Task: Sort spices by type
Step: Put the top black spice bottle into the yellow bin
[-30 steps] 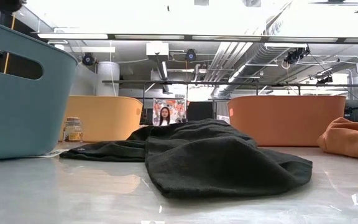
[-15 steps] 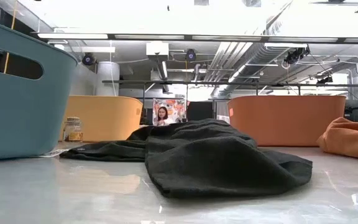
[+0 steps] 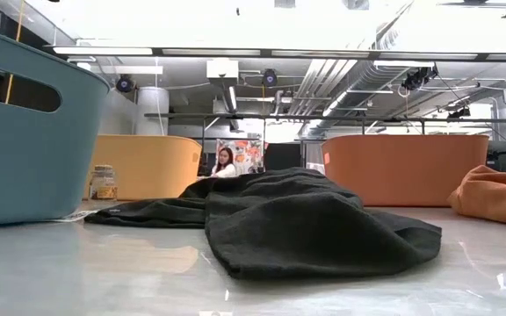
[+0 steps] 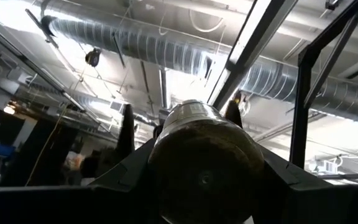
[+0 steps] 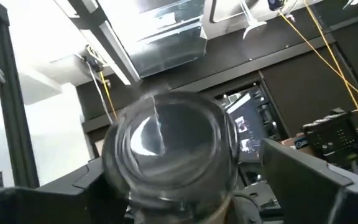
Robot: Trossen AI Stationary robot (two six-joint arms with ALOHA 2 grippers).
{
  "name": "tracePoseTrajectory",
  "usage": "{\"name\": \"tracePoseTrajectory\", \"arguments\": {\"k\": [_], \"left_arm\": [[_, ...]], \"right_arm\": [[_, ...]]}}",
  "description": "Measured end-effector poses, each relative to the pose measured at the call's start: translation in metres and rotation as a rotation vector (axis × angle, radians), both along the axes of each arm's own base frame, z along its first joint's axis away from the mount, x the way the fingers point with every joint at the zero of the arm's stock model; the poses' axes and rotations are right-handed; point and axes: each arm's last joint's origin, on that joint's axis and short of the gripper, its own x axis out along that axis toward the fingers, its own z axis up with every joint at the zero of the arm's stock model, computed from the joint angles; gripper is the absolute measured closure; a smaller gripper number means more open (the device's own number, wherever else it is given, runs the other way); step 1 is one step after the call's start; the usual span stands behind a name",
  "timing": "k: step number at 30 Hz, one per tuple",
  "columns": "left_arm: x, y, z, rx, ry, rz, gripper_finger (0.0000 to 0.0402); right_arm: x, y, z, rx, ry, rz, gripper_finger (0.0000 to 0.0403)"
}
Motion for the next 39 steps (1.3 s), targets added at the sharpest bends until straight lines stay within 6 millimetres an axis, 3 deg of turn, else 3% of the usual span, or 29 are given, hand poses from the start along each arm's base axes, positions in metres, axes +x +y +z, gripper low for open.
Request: {"name": "tracePoseTrajectory", "arguments": {"k": [6, 14, 20, 24, 27, 30, 34, 39], "left_arm": [[0.001, 0.0, -0.001, 0.002, 0.003, 0.003, 0.024], [0.002, 0.0, -0.002, 0.041, 0.029, 0.045, 0.0238], [0.003, 0.0, -0.004, 0.05, 0.075, 0.044, 0.0152], [-0.005, 0.001, -0.004, 0.075, 0.227, 0.041, 0.0125], [-0.017, 0.003, -0.007, 0.099, 0.377, 0.038, 0.0121], [-0.035, 0.006, -0.005, 0.1, 0.467, 0.062, 0.0119], [-0.052, 0.01, -0.004, 0.112, 0.547, 0.098, 0.0118], [-0.04, 0.011, -0.011, 0.095, 0.648, 0.057, 0.0118]], "right_arm": [[0.001, 0.001, -0.001, -0.001, 0.012, 0.003, 0.0095], [0.001, 0.001, -0.001, -0.013, 0.017, -0.013, 0.0215], [-0.001, 0.0, 0.001, -0.041, 0.02, -0.031, 0.0221], [-0.017, -0.003, 0.019, -0.089, 0.017, -0.069, 0.0221], [-0.034, -0.006, 0.032, -0.141, 0.127, -0.095, 0.0221], [-0.049, -0.009, 0.031, -0.182, 0.367, -0.102, 0.0221], [-0.061, -0.01, 0.008, -0.143, 0.712, -0.08, 0.0221], [-0.051, 0.002, -0.026, -0.148, 0.936, -0.033, 0.0221]]}}
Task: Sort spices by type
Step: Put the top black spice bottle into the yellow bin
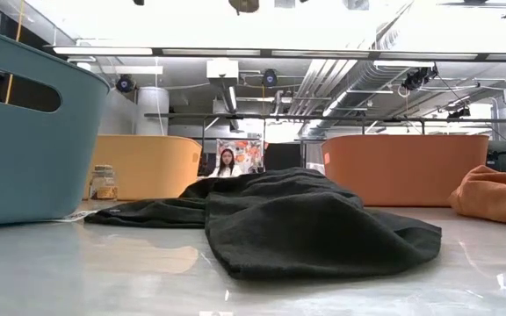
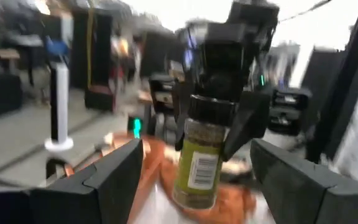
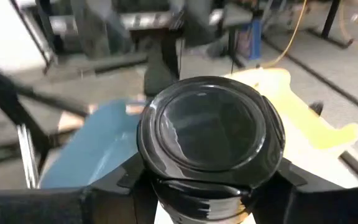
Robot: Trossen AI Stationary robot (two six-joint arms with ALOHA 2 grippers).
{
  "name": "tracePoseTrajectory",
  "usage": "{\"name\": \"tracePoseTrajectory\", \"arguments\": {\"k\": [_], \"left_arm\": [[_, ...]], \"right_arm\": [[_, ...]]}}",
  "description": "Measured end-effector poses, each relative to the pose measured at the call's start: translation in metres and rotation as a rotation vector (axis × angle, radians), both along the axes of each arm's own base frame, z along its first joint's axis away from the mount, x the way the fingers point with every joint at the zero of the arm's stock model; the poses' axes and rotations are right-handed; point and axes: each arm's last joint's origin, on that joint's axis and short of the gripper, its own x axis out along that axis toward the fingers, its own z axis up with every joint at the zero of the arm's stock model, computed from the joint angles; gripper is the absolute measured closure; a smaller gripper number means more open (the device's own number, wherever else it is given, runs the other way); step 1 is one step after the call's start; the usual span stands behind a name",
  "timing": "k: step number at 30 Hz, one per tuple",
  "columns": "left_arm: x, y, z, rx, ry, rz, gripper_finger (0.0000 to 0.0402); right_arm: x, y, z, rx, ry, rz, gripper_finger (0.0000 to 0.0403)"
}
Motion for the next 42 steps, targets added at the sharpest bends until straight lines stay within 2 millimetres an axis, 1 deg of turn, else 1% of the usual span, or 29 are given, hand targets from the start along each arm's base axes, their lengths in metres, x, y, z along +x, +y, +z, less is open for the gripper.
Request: {"name": "tracePoseTrajectory", "arguments": {"k": [4, 6, 7, 10, 13, 15, 22, 28, 32, 36, 42], "left_arm": [[0.028, -0.005, -0.009, 0.052, 0.2, -0.065, 0.0117], [0.04, -0.007, -0.008, 0.103, 0.253, -0.082, 0.0117], [0.045, -0.008, -0.007, 0.128, 0.274, -0.085, 0.0117], [0.055, -0.009, 0.001, 0.172, 0.263, -0.085, 0.0117], [0.058, -0.009, 0.012, 0.207, 0.23, -0.08, 0.0117], [0.058, -0.007, 0.015, 0.219, 0.224, -0.086, 0.0117], [0.064, 0.0, 0.011, 0.178, 0.228, -0.129, 0.0117], [0.072, -0.001, 0.01, 0.178, 0.19, -0.162, 0.0124], [0.077, -0.003, 0.006, 0.176, 0.195, -0.208, 0.0143], [0.08, -0.004, 0.007, 0.175, 0.158, -0.208, 0.0168], [0.08, -0.003, 0.007, 0.176, 0.164, -0.209, 0.0225]], "right_arm": [[0.013, 0.007, -0.017, -0.035, 0.051, 0.033, 0.0221], [0.016, 0.009, -0.021, -0.043, 0.063, 0.04, 0.0221], [0.017, 0.009, -0.022, -0.044, 0.068, 0.041, 0.0221], [0.017, 0.009, -0.022, -0.044, 0.071, 0.04, 0.0221], [0.016, 0.009, -0.023, -0.045, 0.084, 0.041, 0.0221], [0.016, 0.009, -0.023, -0.045, 0.078, 0.041, 0.0221], [0.017, 0.01, -0.021, -0.039, 0.058, 0.085, 0.0221], [0.018, 0.012, -0.018, -0.039, 0.027, 0.125, 0.0221], [0.018, 0.012, -0.017, -0.054, 0.022, 0.139, 0.0221], [0.018, 0.012, -0.017, -0.051, 0.02, 0.144, 0.0221], [0.019, 0.012, -0.017, -0.054, 0.017, 0.143, 0.0221]]}}
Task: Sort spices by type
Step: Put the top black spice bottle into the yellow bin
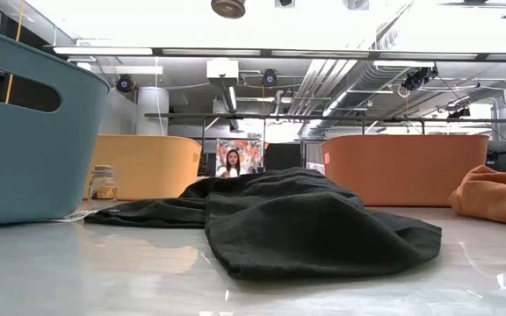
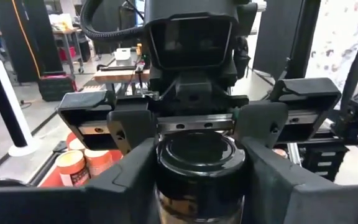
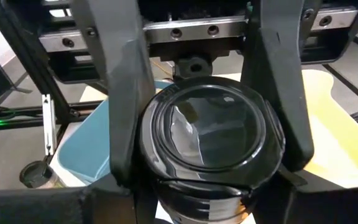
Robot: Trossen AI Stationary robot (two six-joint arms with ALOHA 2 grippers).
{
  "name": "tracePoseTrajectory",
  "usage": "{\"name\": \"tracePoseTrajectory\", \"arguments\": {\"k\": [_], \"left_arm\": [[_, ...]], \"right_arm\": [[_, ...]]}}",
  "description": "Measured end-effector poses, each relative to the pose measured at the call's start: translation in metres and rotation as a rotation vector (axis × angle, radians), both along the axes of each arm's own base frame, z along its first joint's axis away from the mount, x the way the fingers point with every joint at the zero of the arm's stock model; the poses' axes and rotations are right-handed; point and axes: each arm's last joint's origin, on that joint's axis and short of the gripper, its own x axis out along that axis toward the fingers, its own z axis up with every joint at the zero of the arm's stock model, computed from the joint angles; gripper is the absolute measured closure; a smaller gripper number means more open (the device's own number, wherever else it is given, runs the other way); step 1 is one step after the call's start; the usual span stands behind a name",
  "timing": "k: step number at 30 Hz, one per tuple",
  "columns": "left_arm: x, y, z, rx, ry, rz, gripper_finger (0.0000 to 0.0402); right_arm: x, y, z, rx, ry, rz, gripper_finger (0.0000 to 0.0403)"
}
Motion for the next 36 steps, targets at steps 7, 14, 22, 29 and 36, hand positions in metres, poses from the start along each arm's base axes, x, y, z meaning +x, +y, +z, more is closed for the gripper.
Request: {"name": "tracePoseTrajectory", "arguments": {"k": [7, 14, 22, 29, 36], "left_arm": [[0.0, 0.0, 0.0, 0.013, 0.002, -0.004, 0.0242], [-0.007, 0.005, 0.005, 0.065, -0.005, 0.055, 0.0242], [-0.043, 0.028, 0.018, 0.133, 0.056, 0.288, 0.0242], [-0.094, 0.052, 0.017, 0.174, 0.134, 0.682, 0.0242], [-0.128, 0.075, -0.051, -0.087, -0.022, 1.097, 0.0242]], "right_arm": [[0.0, 0.0, 0.0, -0.006, -0.001, 0.01, 0.0221], [0.0, -0.003, 0.001, 0.006, -0.011, -0.087, 0.0102], [-0.006, -0.006, 0.005, -0.003, -0.001, -0.152, 0.0056], [-0.009, -0.01, 0.003, -0.026, 0.029, -0.219, 0.0056], [-0.01, -0.014, 0.002, 0.01, 0.038, -0.252, 0.0055]]}}
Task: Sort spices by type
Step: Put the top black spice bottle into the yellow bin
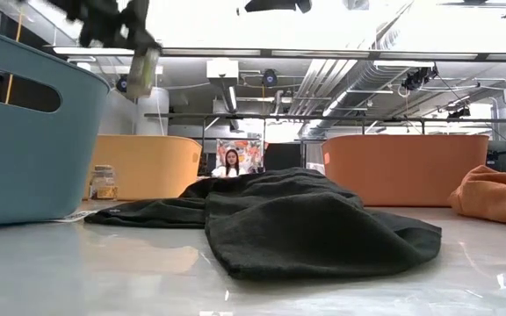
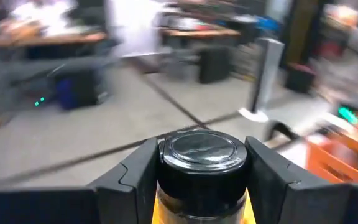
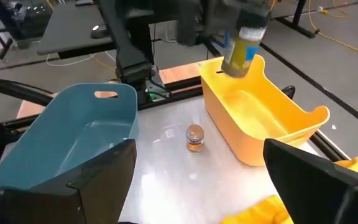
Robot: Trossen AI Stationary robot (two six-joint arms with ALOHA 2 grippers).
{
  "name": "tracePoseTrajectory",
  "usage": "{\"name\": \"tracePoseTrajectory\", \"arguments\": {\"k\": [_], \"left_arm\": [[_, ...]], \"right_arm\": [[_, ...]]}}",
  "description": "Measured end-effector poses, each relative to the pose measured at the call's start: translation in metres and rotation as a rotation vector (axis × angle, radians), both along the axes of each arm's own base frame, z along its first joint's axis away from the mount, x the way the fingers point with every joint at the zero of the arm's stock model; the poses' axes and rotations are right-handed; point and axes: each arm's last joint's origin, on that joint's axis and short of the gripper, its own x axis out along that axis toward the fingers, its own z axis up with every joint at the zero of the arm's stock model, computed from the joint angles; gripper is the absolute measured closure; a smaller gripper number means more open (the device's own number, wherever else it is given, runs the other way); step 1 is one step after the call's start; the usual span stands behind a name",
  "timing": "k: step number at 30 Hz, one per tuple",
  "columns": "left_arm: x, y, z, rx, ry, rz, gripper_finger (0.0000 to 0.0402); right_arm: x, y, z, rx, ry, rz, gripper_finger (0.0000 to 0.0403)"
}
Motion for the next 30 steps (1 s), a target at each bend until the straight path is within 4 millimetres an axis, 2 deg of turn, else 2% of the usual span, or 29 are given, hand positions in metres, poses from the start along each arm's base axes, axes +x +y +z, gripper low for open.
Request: {"name": "tracePoseTrajectory", "arguments": {"k": [2, 4, 12, 16, 20, 23, 30], "left_arm": [[-0.005, 0.005, -0.024, -0.03, -0.078, 0.117, 0.0242], [-0.008, 0.011, -0.039, -0.035, -0.123, 0.211, 0.0242], [-0.011, 0.042, -0.07, -0.055, -0.018, 0.471, 0.0242], [-0.009, 0.059, -0.085, -0.102, 0.058, 0.504, 0.0242], [-0.006, 0.074, -0.102, -0.16, 0.042, 0.565, 0.0242], [-0.004, 0.083, -0.108, -0.162, 0.025, 0.602, 0.0242], [-0.001, 0.098, -0.125, -0.166, 0.15, 0.615, 0.0242]], "right_arm": [[0.0, 0.0, 0.0, 0.011, -0.004, -0.006, 0.0055], [0.0, 0.0, 0.0, 0.026, -0.008, -0.013, 0.0055], [0.0, 0.0, 0.0, 0.094, -0.029, -0.051, 0.0054], [0.0, 0.0, 0.0, 0.132, -0.041, -0.068, 0.0054], [0.0, 0.0, 0.0, 0.164, -0.05, -0.081, 0.0054], [0.0, 0.0, 0.0, 0.189, -0.057, -0.091, 0.0054], [0.0, 0.001, 0.0, 0.23, -0.069, -0.106, 0.0054]]}}
